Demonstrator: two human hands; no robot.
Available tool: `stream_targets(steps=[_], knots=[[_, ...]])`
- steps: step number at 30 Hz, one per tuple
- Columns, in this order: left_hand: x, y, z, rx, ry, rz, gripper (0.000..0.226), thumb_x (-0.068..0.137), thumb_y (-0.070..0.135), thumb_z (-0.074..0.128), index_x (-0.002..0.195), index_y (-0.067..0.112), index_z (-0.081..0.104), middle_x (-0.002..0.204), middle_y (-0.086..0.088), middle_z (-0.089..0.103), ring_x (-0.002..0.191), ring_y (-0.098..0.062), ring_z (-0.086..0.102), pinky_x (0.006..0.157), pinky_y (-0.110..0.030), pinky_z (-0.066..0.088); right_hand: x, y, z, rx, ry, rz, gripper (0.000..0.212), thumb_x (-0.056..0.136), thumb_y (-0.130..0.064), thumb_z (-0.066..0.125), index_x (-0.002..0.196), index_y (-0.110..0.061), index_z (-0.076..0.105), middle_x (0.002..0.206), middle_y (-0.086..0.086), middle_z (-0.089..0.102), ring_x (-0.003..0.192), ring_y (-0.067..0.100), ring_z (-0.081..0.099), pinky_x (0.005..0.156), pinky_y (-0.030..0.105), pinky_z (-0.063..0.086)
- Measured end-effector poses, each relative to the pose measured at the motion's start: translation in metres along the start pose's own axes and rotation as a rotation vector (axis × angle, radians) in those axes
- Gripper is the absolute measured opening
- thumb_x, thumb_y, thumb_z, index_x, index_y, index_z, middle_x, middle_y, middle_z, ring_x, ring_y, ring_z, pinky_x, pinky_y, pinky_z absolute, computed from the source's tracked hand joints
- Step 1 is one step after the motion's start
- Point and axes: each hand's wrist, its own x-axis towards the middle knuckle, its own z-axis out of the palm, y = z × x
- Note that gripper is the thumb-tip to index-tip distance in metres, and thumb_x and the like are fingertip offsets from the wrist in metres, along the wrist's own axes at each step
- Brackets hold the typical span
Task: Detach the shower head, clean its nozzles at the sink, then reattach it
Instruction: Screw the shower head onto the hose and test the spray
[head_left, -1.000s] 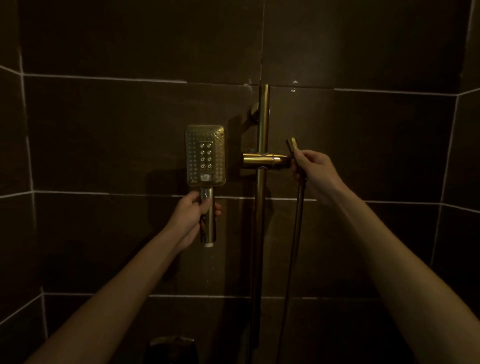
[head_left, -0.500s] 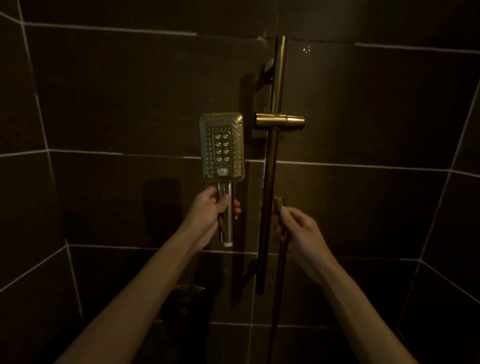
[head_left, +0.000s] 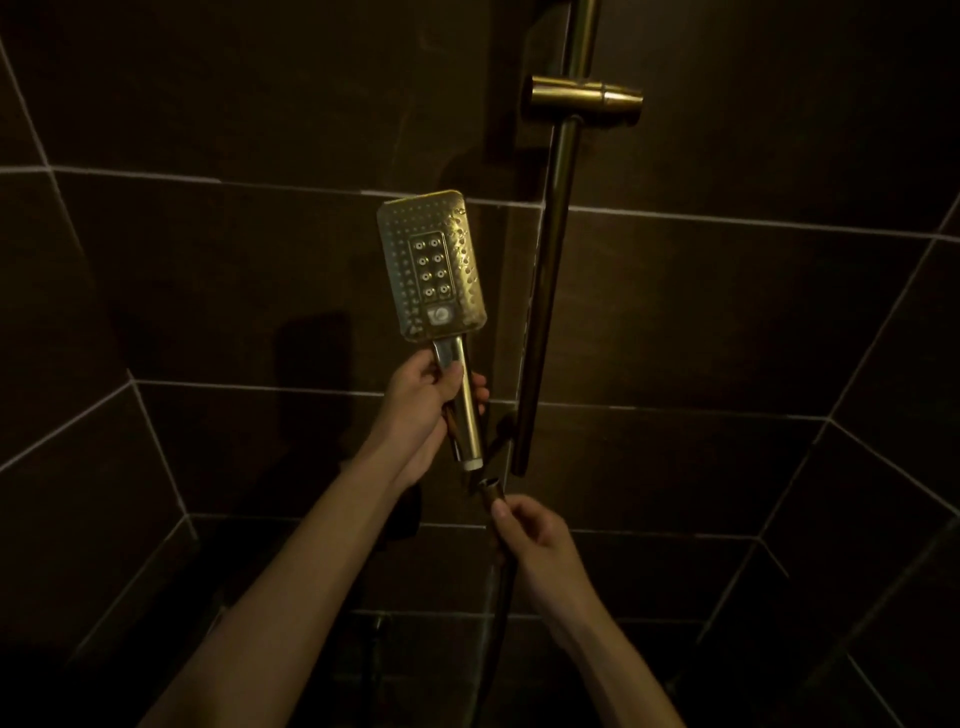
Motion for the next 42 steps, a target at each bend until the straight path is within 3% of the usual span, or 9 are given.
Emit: stream_targets(steps=[9,14,17,21,25,33,37,42], knots=[[-0.018,-0.017,0.002,-0.044,-0.021,-0.034,0.027,0.099,0.007,0.048,0.125,0.010,0.053,0.092,-0.010,0.069,0.086,-0.021,0.069,0.088,-0.042,0.055,-0.006,0.004,0.011,-0.002,0.066,-0.069,0.027,0.098,-0.026,0.056,0.100,-0.001,0.065,0.073,0.000,0.058,0.071,0.011,0.056,0.066,0.020,0.045],[-0.021,-0.023,0.001,-0.011,0.006,-0.004,0.026,0.099,0.009,0.050,0.125,0.009,0.054,0.093,-0.011,0.068,0.085,-0.020,0.069,0.082,-0.039,0.057,-0.008,0.008,0.014,-0.027,0.086,-0.057,0.032,0.099,-0.028,0.054,0.099,0.003,0.064,0.068,-0.001,0.059,0.066,0.010,0.056,0.064,0.021,0.045],[-0.024,-0.027,0.000,0.001,0.020,0.013,0.026,0.098,0.009,0.050,0.125,0.010,0.054,0.094,-0.010,0.068,0.086,-0.021,0.069,0.083,-0.041,0.057,-0.010,0.010,0.017,-0.032,0.107,-0.053,0.031,0.100,-0.027,0.052,0.097,0.002,0.065,0.066,-0.001,0.059,0.063,0.009,0.055,0.061,0.020,0.044],[-0.025,-0.033,-0.001,-0.006,0.027,0.022,0.027,0.098,0.009,0.050,0.125,0.011,0.054,0.093,-0.010,0.068,0.084,-0.021,0.068,0.087,-0.046,0.056,-0.012,0.014,0.017,-0.012,0.145,-0.067,0.025,0.100,-0.023,0.052,0.095,-0.004,0.066,0.067,-0.001,0.061,0.064,0.012,0.056,0.066,0.028,0.046],[-0.027,-0.038,-0.001,0.001,0.029,0.039,0.025,0.099,0.009,0.049,0.124,0.012,0.055,0.090,-0.008,0.068,0.081,-0.018,0.068,0.085,-0.042,0.056,-0.013,0.017,0.015,-0.072,0.152,-0.093,0.025,0.101,-0.025,0.051,0.086,-0.012,0.065,0.062,-0.003,0.057,0.059,0.011,0.053,0.059,0.025,0.042],[-0.027,-0.045,0.000,-0.066,0.035,0.017,0.023,0.099,0.010,0.049,0.121,0.014,0.056,0.085,-0.006,0.069,0.081,-0.020,0.067,0.081,-0.041,0.055,-0.013,0.022,0.008,-0.084,0.117,-0.082,0.027,0.102,-0.026,0.049,0.083,-0.014,0.064,0.064,-0.002,0.055,0.061,0.016,0.051,0.060,0.031,0.041],[-0.028,-0.047,-0.003,-0.067,0.037,0.022,0.025,0.099,0.010,0.049,0.123,0.013,0.056,0.086,-0.007,0.068,0.080,-0.020,0.068,0.078,-0.039,0.055,-0.013,0.021,0.008,-0.060,0.047,-0.074,0.028,0.103,-0.024,0.045,0.085,-0.011,0.063,0.062,-0.007,0.050,0.057,0.006,0.047,0.055,0.020,0.039],[-0.034,-0.050,-0.006,-0.098,-0.001,-0.014,0.019,0.101,0.013,0.046,0.116,0.014,0.057,0.087,-0.006,0.065,0.082,-0.018,0.063,0.079,-0.036,0.052,-0.013,0.027,0.011,-0.054,0.024,-0.028,0.032,0.103,-0.024,0.046,0.094,0.002,0.063,0.061,-0.009,0.050,0.056,0.004,0.044,0.055,0.020,0.036]])
